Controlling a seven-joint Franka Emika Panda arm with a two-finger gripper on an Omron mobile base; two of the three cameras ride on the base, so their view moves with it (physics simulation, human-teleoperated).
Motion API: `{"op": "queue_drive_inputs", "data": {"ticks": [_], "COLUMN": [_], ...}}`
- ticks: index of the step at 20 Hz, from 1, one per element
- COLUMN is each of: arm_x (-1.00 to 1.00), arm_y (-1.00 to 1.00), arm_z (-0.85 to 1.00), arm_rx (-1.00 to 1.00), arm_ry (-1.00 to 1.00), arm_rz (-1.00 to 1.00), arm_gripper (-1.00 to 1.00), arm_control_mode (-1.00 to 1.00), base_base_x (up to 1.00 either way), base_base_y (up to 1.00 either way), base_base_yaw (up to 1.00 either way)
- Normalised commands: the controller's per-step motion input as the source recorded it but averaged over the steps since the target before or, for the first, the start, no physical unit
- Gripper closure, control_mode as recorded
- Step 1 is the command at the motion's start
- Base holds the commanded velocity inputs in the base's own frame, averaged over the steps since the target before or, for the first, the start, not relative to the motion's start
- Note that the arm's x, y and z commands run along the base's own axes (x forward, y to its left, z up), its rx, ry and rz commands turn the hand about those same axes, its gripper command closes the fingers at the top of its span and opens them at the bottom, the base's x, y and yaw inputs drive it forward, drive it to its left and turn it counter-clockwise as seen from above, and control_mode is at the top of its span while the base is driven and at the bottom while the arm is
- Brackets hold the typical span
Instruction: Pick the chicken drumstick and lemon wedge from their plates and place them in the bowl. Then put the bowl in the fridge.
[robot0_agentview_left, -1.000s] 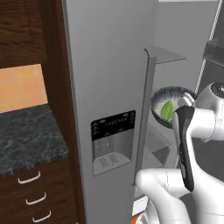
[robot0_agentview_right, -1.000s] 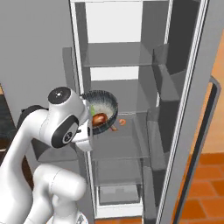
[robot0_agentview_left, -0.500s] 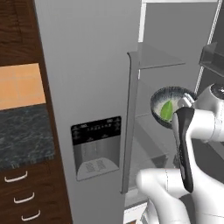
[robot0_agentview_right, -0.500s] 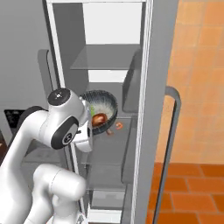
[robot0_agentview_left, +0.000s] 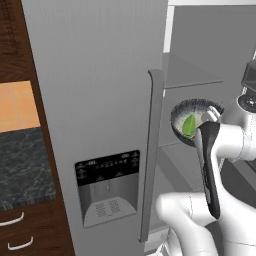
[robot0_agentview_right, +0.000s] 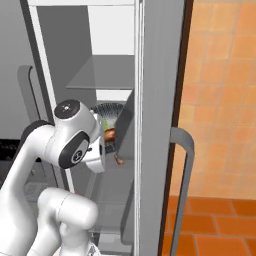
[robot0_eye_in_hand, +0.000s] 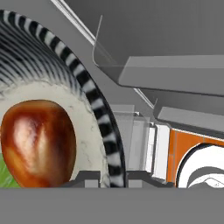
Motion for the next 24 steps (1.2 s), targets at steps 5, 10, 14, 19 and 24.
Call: {"op": "queue_drive_inputs", "data": {"ticks": [5,10,14,19,24], "arm_x": [0.24,0.88,0.87,0.89,0.71], "arm_y": [0.0,0.0,0.0,0.0,-0.03], "arm_z": [-0.07,-0.3,-0.33,-0.44,-0.47], "arm_rx": [0.0,0.04,0.04,0.01,0.01], "arm_ry": [0.0,-0.05,0.02,0.07,0.04], "arm_rz": [0.01,0.09,0.09,0.08,0.1], "arm_gripper": [1.0,1.0,1.0,1.0,1.0], "arm_control_mode": [-1.0,-1.0,-1.0,-1.0,-1.0], "base_base_x": [0.39,0.0,0.0,0.0,0.0], "base_base_y": [0.01,0.0,0.0,0.0,0.0], "base_base_yaw": [0.0,0.0,0.0,0.0,0.0]}}
